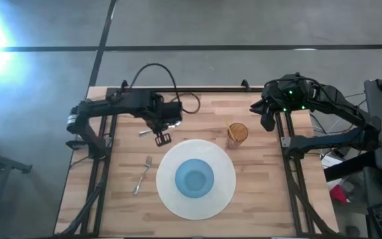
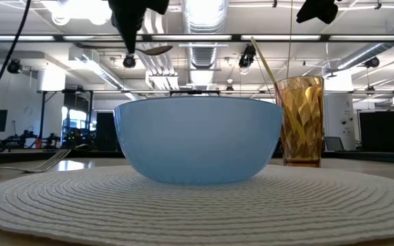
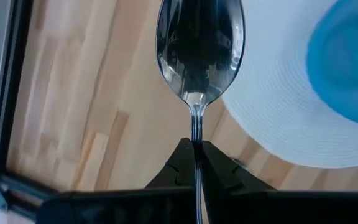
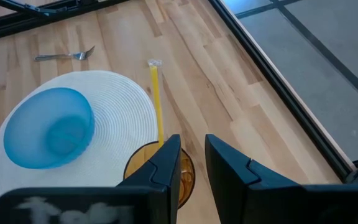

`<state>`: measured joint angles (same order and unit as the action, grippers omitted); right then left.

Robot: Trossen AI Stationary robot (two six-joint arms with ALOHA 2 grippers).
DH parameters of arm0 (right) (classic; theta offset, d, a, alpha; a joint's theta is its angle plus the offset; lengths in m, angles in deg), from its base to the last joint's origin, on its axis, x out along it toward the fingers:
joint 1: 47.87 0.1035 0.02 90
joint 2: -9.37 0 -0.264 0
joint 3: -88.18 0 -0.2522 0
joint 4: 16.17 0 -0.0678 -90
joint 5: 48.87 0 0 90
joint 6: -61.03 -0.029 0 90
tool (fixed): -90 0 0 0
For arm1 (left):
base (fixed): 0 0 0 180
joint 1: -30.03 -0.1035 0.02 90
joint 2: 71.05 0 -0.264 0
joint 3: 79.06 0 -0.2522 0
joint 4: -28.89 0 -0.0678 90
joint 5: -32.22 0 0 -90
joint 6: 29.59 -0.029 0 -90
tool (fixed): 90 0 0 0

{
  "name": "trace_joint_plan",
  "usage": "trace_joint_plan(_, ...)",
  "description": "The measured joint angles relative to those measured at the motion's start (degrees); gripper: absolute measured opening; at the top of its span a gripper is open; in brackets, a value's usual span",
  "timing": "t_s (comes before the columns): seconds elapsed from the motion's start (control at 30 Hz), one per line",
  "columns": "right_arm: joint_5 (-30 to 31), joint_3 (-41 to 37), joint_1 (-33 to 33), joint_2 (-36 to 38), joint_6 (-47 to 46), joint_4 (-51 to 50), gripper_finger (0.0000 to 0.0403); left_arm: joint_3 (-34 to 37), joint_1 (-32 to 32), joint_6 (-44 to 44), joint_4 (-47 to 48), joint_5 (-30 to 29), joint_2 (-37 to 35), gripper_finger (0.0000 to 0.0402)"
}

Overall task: Pick & Place Utensil
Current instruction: Put the silver spoon into the blue bowl on the white mat

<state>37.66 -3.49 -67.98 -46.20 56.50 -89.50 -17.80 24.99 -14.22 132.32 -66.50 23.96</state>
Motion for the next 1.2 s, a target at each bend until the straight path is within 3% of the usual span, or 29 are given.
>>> trace_joint_plan(0.53, 0.0, 0.0, 0.0, 0.0, 0.0, -0.2, 0.0068, -7.5, 8.7, -7.3, 0.3, -1.7, 10.0, 0.0001)
trace_joint_plan(0.93, -0.3, 0.0, 0.0, 0.0, -1.4, -0.2, 0.0068, -7.4, 17.8, -13.6, 0.3, -13.9, 13.7, 0.0001)
trace_joint_plan(1.2, -8.9, 0.0, 2.0, 0.1, -6.1, 0.0, 0.0068, -7.3, 22.3, -19.8, 0.2, -26.2, 16.2, 0.0001)
